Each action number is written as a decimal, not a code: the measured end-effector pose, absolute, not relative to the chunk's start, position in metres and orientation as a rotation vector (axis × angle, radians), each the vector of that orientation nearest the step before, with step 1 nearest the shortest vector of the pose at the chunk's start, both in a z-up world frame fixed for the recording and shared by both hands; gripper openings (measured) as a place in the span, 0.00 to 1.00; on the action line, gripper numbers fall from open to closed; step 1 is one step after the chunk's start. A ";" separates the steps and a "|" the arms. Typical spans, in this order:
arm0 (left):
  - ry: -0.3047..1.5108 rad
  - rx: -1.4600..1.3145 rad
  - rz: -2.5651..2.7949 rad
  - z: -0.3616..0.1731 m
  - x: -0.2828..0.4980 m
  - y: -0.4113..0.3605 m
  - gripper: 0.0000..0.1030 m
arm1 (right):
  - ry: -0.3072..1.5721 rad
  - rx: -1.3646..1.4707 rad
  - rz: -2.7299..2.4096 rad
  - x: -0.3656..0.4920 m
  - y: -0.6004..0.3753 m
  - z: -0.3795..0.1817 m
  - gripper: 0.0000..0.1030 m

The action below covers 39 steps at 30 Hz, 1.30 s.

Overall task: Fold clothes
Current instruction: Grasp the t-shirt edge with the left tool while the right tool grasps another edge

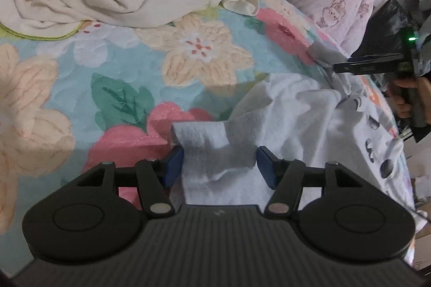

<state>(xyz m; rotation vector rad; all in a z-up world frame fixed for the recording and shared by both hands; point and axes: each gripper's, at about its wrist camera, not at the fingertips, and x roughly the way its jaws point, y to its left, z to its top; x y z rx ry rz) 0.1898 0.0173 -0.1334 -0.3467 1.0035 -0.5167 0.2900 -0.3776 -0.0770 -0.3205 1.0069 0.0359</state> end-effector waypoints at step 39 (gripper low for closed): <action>0.632 -0.020 -0.345 -0.006 0.282 -0.029 0.03 | 0.671 0.055 -0.132 0.265 -0.461 0.052 0.07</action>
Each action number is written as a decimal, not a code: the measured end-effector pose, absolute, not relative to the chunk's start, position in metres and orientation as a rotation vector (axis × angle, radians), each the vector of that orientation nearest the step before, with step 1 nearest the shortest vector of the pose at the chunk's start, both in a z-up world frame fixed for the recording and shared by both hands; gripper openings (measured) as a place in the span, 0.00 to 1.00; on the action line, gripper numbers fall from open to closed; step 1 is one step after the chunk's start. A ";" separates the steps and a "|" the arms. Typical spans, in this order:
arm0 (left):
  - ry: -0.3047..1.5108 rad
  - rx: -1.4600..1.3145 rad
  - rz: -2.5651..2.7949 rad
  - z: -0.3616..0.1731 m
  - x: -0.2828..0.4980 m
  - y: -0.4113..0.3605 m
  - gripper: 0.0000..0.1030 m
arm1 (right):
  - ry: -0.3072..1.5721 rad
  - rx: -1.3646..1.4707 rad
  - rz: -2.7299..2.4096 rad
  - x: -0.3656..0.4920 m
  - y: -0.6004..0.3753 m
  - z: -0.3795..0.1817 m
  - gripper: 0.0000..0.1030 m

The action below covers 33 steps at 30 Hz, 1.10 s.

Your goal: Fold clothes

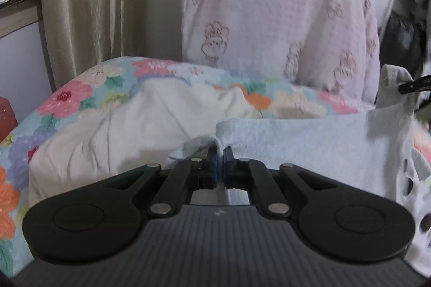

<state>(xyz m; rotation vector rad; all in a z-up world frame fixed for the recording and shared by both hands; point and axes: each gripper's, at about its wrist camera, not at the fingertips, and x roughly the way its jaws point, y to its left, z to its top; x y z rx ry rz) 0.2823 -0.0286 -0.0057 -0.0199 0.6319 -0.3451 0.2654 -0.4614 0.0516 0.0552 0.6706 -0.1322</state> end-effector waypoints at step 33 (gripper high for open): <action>0.891 -0.124 -0.281 -0.053 0.301 -0.086 0.35 | 0.867 0.577 -0.187 0.198 -0.626 -0.081 0.66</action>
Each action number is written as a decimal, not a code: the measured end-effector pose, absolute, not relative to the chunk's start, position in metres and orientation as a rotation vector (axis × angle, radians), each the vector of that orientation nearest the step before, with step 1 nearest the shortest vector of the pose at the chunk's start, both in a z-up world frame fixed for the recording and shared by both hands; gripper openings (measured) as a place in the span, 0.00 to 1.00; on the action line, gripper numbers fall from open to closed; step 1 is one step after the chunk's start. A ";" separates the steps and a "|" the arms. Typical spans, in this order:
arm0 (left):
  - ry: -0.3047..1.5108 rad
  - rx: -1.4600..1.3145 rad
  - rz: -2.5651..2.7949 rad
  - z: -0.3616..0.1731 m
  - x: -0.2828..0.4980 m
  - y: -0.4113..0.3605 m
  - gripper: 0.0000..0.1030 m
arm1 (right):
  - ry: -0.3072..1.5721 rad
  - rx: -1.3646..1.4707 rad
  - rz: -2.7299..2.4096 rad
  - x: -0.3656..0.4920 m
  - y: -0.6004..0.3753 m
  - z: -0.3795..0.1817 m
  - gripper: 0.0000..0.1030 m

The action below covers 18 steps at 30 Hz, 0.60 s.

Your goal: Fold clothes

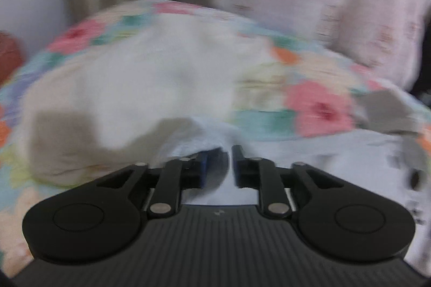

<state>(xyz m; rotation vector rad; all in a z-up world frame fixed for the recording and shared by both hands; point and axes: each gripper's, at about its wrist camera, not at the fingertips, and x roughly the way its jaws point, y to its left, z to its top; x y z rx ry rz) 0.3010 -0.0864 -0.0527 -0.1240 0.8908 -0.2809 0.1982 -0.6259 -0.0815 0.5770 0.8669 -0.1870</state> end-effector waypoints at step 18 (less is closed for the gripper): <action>0.985 -0.112 -0.543 -0.079 0.362 -0.255 0.44 | 0.754 0.234 0.323 0.151 -0.499 -0.089 0.10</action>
